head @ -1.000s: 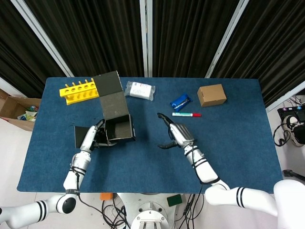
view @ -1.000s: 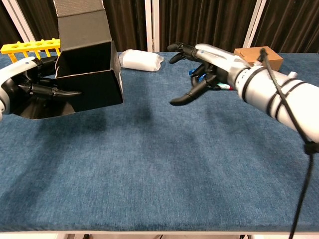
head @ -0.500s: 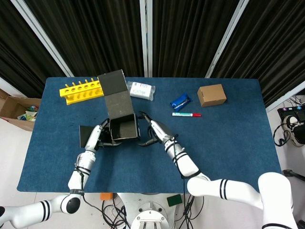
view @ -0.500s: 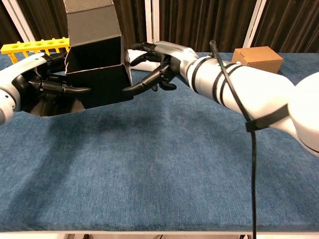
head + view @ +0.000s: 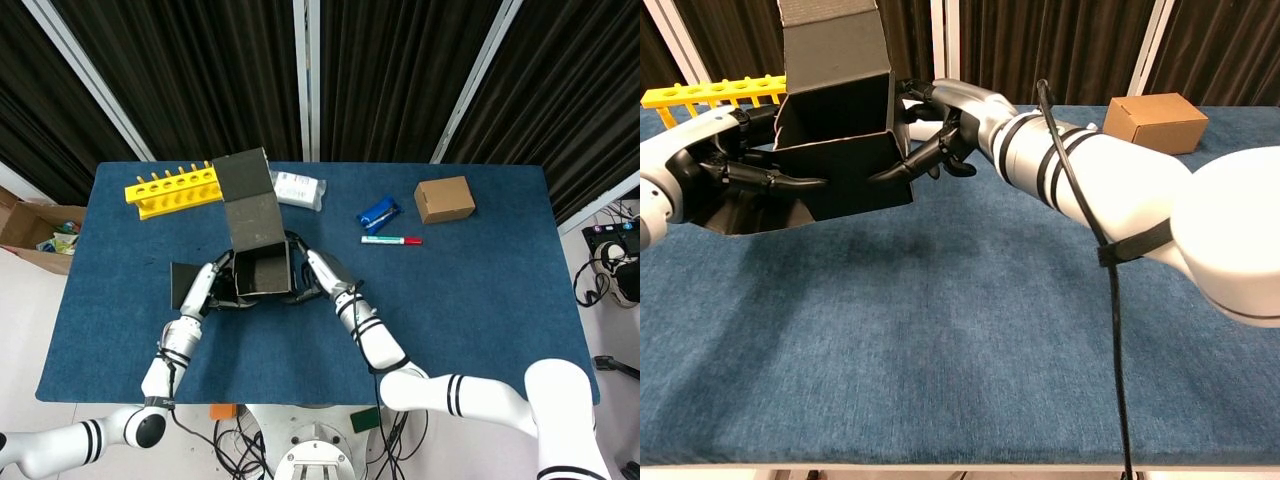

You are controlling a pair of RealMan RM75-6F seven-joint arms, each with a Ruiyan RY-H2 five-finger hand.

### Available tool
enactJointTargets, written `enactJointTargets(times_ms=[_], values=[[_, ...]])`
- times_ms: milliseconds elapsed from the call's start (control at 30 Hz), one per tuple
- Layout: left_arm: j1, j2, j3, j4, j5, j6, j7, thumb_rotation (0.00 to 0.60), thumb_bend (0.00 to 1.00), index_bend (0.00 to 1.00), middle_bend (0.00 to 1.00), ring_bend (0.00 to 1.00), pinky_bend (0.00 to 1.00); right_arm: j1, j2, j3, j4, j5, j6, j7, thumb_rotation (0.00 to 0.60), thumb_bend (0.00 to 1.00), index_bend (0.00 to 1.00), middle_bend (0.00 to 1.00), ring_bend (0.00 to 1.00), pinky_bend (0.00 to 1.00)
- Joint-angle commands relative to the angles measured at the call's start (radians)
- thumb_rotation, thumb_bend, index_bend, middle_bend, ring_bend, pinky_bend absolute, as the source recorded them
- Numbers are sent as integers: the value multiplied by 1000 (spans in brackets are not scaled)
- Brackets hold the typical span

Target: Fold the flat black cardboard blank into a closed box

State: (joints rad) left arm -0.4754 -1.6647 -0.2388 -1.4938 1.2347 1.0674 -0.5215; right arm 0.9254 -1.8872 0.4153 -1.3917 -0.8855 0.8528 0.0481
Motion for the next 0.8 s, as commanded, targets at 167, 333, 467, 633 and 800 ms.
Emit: enactJointTargets(times_ms=[167, 333, 467, 633, 800], values=[[6, 11, 7, 4, 14, 2, -15, 600, 0, 187, 242, 573, 840, -5, -61, 5, 56, -19, 67, 1, 600, 114, 433, 479, 776, 1000], [21, 16, 13, 10, 22, 24, -13, 600, 0, 98, 137, 565, 842, -23, -71, 1, 78, -38, 75, 28, 600, 118, 441, 484, 777, 1000], [36, 19, 16, 14, 28, 54, -3, 600, 0, 86, 120, 565, 842, -39, -68, 1, 85, -49, 76, 50, 600, 114, 442, 485, 776, 1000], [63, 27, 9, 22, 51, 126, 12, 600, 0, 87, 122, 566, 842, -61, -50, 14, 84, -55, 91, 68, 600, 116, 442, 487, 776, 1000], [102, 43, 6, 22, 98, 235, 32, 600, 0, 141, 182, 574, 844, -84, -12, 59, 62, -34, 101, 94, 600, 114, 442, 487, 776, 1000]])
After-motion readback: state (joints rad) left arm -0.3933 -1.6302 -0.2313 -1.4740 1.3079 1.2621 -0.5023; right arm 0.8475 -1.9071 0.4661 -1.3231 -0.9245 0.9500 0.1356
